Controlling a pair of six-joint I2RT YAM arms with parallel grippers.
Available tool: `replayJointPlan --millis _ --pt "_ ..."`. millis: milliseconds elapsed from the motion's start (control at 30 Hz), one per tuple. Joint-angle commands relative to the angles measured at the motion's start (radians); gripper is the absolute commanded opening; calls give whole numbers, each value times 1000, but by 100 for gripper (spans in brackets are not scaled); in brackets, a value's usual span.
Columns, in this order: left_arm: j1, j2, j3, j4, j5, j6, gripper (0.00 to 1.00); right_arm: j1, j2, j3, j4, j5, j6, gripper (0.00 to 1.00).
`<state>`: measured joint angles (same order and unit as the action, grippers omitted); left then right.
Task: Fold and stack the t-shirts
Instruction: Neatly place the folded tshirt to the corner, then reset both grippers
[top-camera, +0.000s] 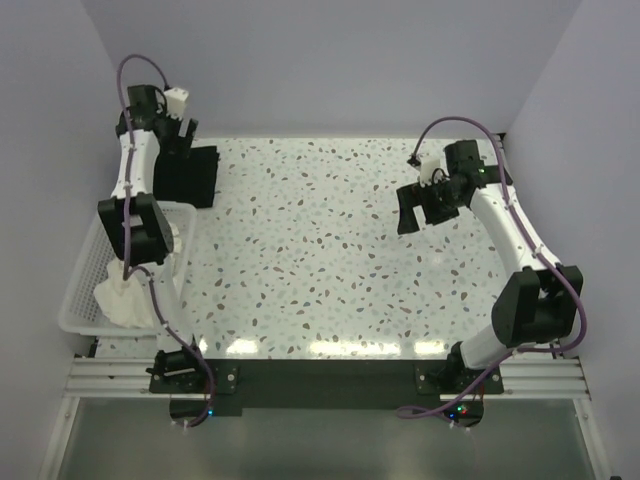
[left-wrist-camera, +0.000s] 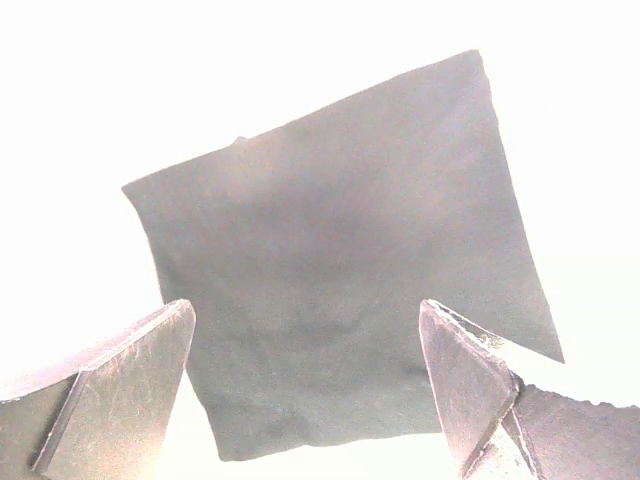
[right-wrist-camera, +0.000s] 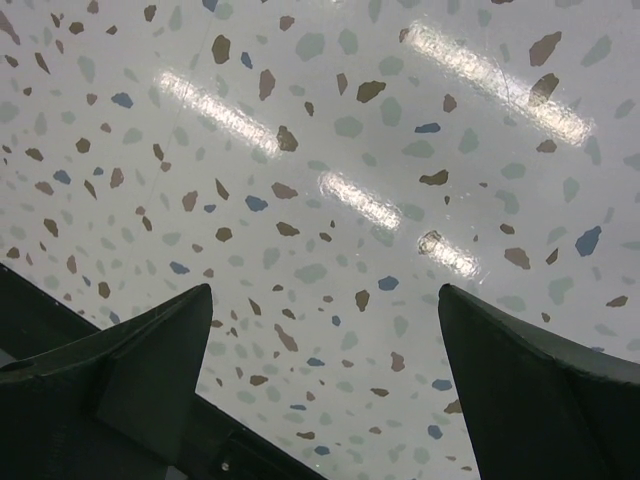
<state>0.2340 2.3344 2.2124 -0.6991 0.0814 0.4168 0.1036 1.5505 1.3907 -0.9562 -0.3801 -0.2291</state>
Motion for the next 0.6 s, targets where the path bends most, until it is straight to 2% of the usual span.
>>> replayJointPlan --millis 0,67,200,300,500,567 --pt "-137 -205 23 58 26 56 100 -5 -24 45 22 -31 -9 99" --pt "-192 -242 26 11 14 51 100 -5 -36 36 28 -28 -18 99" --pt "-393 -287 -19 -66 -43 -39 100 -8 -81 7 60 -22 -21 99" --pt "-511 -331 -101 -100 6 -133 100 -16 -98 -21 80 -22 -24 99" --pt "-682 -510 -529 47 63 -258 100 -22 -142 -181 151 -19 -38 99" --pt "-697 -570 -701 113 95 -285 100 -22 -174 -238 184 -8 -36 99"
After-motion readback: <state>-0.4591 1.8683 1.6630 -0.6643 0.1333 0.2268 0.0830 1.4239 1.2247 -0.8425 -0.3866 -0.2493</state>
